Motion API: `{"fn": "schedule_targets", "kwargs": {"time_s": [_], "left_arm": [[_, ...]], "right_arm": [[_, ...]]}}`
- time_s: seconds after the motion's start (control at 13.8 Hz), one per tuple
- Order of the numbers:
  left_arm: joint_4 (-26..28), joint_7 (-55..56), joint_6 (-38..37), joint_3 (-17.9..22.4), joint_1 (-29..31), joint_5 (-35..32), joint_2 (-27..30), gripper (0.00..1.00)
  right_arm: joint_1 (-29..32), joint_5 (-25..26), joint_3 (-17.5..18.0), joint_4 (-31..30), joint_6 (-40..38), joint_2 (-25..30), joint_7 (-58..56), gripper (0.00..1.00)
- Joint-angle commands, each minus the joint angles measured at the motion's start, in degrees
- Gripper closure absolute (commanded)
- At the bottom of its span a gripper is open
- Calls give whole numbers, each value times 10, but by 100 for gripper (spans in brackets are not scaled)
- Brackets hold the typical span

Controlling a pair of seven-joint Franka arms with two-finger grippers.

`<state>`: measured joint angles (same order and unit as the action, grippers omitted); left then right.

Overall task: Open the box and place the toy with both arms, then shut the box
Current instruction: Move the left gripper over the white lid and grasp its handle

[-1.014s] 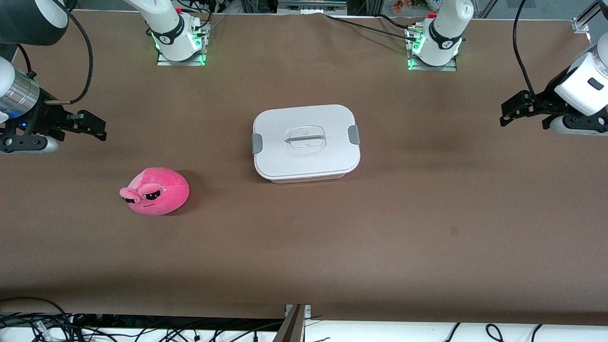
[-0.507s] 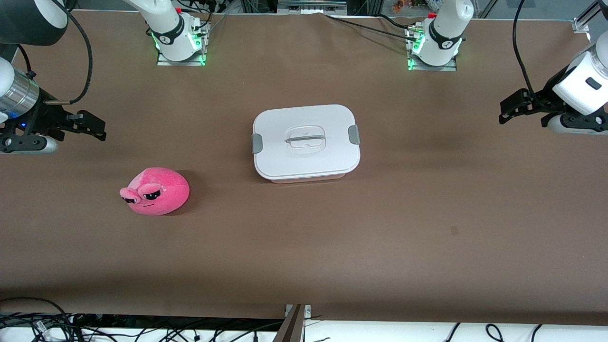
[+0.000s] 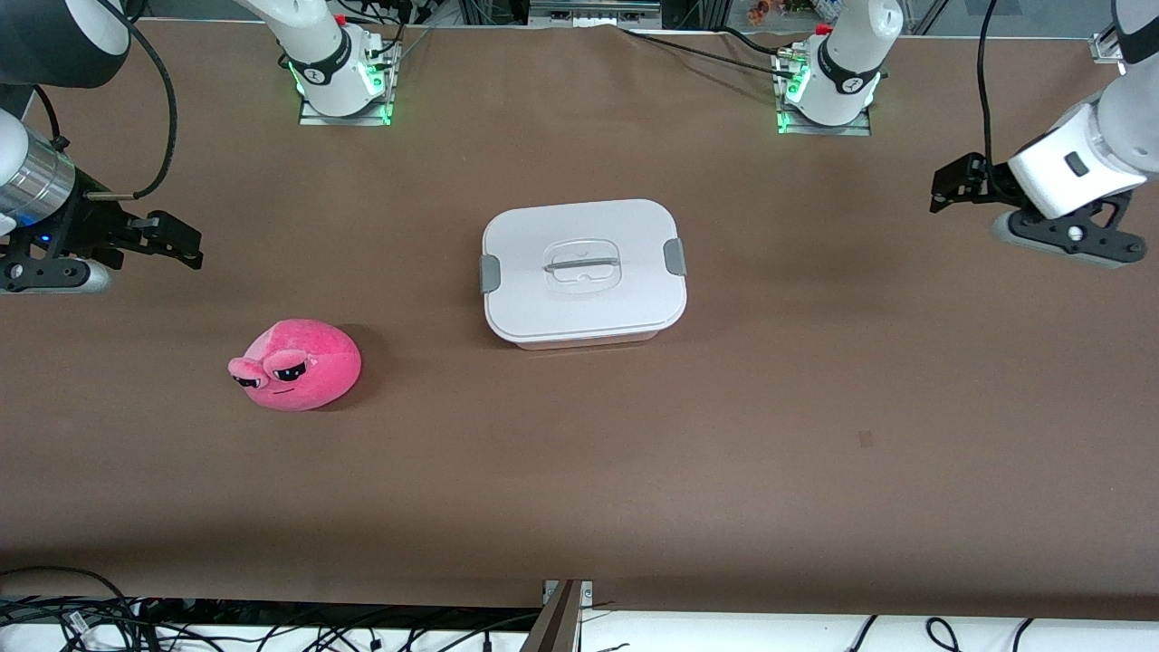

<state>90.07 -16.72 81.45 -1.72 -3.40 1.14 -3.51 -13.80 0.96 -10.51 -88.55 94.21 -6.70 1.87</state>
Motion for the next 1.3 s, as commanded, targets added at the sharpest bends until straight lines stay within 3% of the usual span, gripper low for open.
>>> {"fn": "schedule_targets", "kwargs": {"time_s": [0.0,0.29,0.51,0.94,1.23], "left_arm": [[-21,-159,-17,-10,-5,5,-34,0],[-18,-333,19,-13,-48,40,-99,0],[-21,-367,30,-15,-137,41,-120,0],[-21,-355,244,-26,-281,91,-155,0],[-21,-348,337,-35,-299,128,-206,0]], "right_arm": [[3,0,1,16,-10,-8,2,0],[3,0,2,17,-10,-8,2,0],[3,1,2,17,-10,-8,2,0],[3,1,2,17,-10,-8,2,0],[2,1,2,17,-10,-8,2,0]]}}
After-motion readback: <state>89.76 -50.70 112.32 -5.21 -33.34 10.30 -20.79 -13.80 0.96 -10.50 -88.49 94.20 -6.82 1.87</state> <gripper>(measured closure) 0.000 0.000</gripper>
